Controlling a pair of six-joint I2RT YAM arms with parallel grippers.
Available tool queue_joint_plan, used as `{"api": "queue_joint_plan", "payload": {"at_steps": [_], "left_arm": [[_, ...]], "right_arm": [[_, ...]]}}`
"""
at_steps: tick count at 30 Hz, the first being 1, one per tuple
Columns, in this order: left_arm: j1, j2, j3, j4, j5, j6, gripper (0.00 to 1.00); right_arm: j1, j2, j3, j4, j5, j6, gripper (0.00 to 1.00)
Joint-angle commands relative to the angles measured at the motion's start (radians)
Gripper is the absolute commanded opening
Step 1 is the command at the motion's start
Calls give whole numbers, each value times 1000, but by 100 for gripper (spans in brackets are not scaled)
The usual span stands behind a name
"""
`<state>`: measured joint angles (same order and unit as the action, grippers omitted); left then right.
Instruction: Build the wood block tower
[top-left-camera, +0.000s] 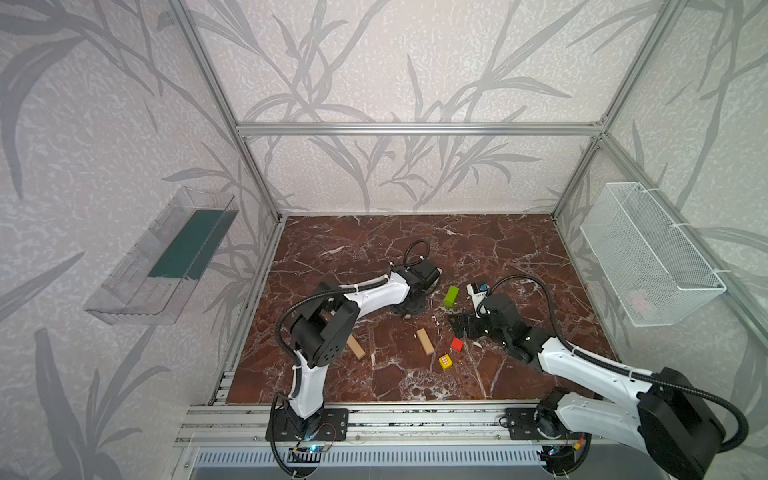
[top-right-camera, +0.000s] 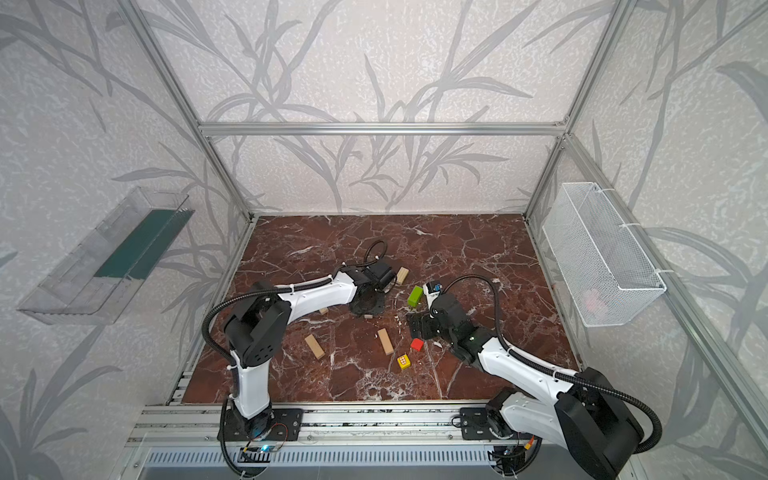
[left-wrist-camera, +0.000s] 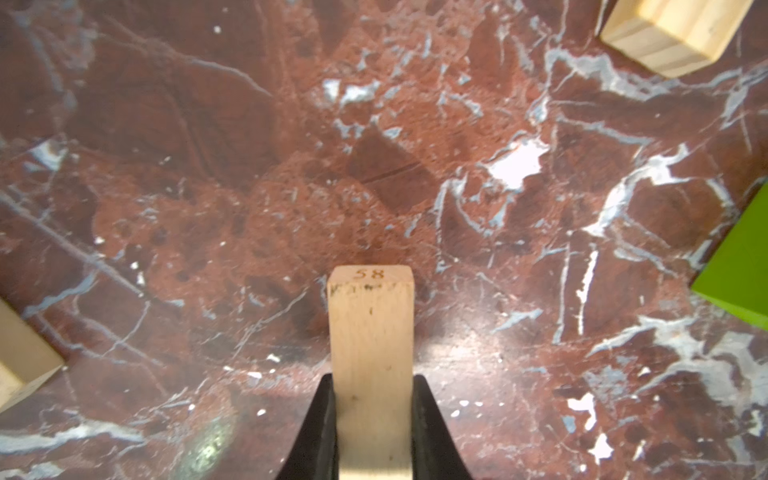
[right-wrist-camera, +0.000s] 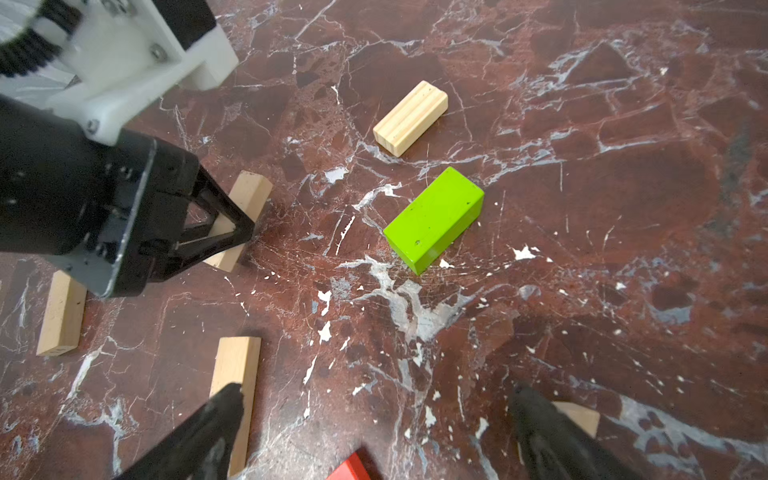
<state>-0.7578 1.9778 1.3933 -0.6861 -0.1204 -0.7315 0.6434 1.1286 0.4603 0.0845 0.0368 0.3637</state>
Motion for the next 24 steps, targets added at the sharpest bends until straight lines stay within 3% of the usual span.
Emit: {"api": "queue_joint_plan", "payload": {"at_steps": [1, 15, 24], "left_arm": [[3, 33, 48, -55, 15, 16, 8], [6, 100, 114, -107, 38, 40, 9], [5, 90, 118, -121, 42, 46, 31]], "right_arm": [[6, -28, -12, 20, 17, -16, 99], [6, -38, -15, 19, 8, -26, 99], [6, -35, -12, 18, -9, -35, 99]]}}
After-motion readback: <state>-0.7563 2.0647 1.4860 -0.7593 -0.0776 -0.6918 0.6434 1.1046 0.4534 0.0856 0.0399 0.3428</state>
